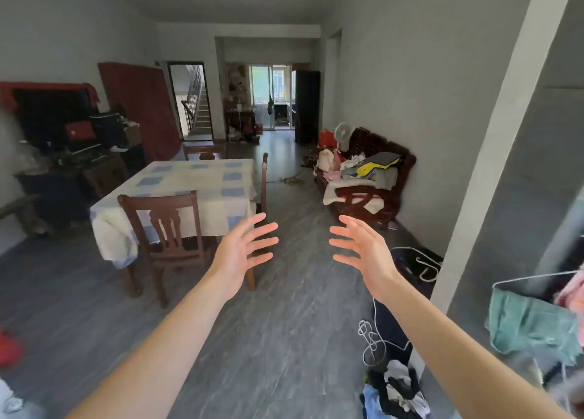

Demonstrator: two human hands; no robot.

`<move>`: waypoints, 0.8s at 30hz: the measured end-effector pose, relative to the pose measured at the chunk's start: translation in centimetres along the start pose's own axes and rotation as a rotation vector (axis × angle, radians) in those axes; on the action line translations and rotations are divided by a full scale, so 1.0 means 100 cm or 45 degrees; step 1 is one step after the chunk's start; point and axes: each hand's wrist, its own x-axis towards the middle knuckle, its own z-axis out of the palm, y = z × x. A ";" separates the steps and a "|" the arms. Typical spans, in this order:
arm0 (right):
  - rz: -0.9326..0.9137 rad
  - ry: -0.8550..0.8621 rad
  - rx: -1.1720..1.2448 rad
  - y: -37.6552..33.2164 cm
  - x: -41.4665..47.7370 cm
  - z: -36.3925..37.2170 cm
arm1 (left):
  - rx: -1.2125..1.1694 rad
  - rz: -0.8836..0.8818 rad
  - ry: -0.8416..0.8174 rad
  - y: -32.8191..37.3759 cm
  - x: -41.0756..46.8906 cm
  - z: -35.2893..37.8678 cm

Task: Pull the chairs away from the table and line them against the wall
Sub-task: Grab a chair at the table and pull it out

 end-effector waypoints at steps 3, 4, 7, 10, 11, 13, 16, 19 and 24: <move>0.027 0.012 0.013 0.014 0.065 -0.008 | 0.025 -0.014 0.003 -0.007 0.065 0.012; 0.049 0.011 0.004 0.016 0.091 -0.009 | 0.045 -0.023 0.016 -0.007 0.090 0.017; 0.064 -0.018 0.025 0.017 0.176 -0.011 | 0.011 -0.024 0.043 0.002 0.173 0.031; 0.056 -0.021 0.041 0.015 0.262 -0.010 | 0.011 0.010 0.065 0.009 0.254 0.039; 0.062 -0.018 0.046 0.016 0.287 -0.009 | 0.003 0.010 0.068 0.010 0.278 0.040; 0.069 -0.023 0.035 0.025 0.339 -0.006 | 0.004 0.013 0.088 0.006 0.331 0.039; 0.085 -0.034 0.022 0.048 0.414 -0.005 | -0.014 0.007 0.133 -0.008 0.412 0.031; 0.103 -0.029 0.017 0.074 0.499 -0.005 | 0.000 0.009 0.135 -0.031 0.500 0.022; 0.161 0.012 -0.002 0.121 0.649 -0.003 | -0.011 -0.013 0.116 -0.065 0.658 0.002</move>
